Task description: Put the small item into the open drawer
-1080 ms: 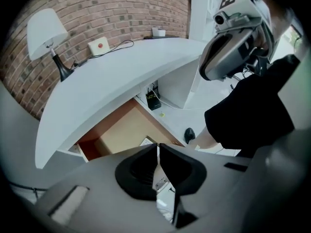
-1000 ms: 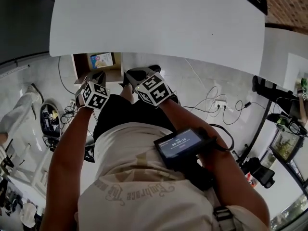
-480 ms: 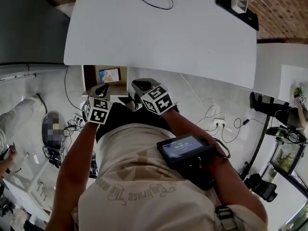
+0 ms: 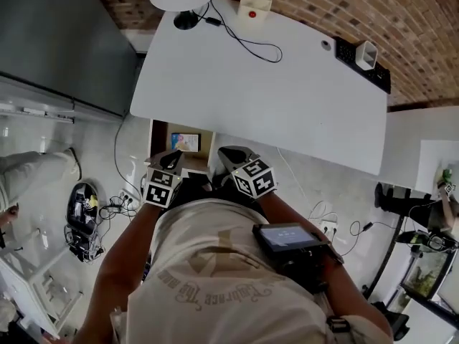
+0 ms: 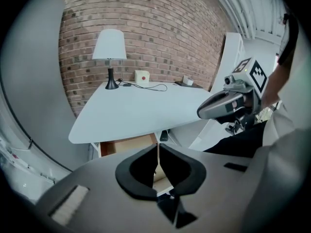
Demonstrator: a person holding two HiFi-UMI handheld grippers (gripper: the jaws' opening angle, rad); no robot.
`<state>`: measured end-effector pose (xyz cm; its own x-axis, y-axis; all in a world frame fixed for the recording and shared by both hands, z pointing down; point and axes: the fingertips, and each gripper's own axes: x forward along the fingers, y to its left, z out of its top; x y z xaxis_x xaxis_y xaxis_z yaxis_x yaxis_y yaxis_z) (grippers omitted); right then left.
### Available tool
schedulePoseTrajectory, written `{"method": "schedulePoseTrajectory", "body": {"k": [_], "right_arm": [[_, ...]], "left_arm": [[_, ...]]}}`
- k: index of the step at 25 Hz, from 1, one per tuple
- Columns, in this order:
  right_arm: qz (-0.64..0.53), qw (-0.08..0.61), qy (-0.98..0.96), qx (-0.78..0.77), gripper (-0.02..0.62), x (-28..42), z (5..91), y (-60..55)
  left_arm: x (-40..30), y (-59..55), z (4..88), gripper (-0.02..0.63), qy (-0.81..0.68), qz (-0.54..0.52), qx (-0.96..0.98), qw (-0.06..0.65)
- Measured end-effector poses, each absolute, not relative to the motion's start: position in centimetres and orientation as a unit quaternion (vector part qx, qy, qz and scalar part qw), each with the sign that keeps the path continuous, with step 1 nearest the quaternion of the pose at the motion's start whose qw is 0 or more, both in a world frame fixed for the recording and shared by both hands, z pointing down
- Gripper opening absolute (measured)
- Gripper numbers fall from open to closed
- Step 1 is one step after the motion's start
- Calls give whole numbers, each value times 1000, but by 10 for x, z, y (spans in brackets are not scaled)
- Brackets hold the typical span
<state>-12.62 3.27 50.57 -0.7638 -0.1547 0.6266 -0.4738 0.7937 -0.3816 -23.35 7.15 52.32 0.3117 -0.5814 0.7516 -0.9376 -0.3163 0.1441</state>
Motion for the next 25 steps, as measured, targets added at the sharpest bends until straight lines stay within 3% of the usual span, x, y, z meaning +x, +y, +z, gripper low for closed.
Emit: {"method": "schedulePoseTrajectory", "body": {"k": [15,25], "right_arm": [[218,200,-943,153,6,-160,427,16],[202,176,-952,148,6,-165,406,18]], "left_arm": [[-270,67,436,14,-559,133,771,276],[-285,75,413,5,-578,86,770,256]]}}
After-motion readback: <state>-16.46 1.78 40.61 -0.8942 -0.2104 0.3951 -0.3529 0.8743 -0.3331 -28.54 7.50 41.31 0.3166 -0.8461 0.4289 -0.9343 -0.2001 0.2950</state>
